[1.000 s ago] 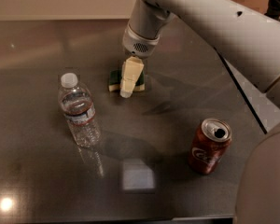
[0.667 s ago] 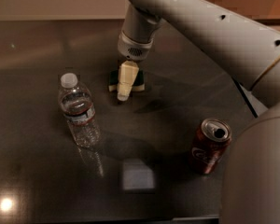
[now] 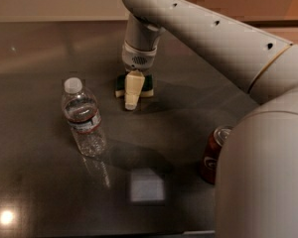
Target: Pick sponge
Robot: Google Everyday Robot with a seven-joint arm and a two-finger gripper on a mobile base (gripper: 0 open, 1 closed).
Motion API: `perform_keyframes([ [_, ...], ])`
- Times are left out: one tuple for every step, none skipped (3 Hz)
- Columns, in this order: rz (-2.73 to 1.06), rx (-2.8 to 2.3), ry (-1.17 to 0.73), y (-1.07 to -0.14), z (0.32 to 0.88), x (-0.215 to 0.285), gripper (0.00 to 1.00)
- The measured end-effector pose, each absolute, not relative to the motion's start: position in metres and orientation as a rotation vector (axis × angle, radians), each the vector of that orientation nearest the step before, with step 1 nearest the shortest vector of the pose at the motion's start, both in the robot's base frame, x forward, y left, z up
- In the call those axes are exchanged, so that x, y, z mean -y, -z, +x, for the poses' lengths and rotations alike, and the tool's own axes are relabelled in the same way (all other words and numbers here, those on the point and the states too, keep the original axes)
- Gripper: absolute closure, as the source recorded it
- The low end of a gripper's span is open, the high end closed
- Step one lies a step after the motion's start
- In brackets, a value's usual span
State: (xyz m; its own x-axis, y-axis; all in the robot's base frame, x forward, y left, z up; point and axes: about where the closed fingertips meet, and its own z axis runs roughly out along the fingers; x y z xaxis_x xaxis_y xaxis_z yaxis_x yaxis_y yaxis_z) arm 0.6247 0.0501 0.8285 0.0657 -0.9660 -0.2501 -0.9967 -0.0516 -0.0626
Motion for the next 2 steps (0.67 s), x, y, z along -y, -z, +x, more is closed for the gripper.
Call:
perform_keyframes([
  [-2.140, -2.011, -0.211, -0.827, 0.626, -0.047, 0.38],
  [-2.137, -2.005, -0.237, -0.838, 0.627, -0.042, 0.62],
])
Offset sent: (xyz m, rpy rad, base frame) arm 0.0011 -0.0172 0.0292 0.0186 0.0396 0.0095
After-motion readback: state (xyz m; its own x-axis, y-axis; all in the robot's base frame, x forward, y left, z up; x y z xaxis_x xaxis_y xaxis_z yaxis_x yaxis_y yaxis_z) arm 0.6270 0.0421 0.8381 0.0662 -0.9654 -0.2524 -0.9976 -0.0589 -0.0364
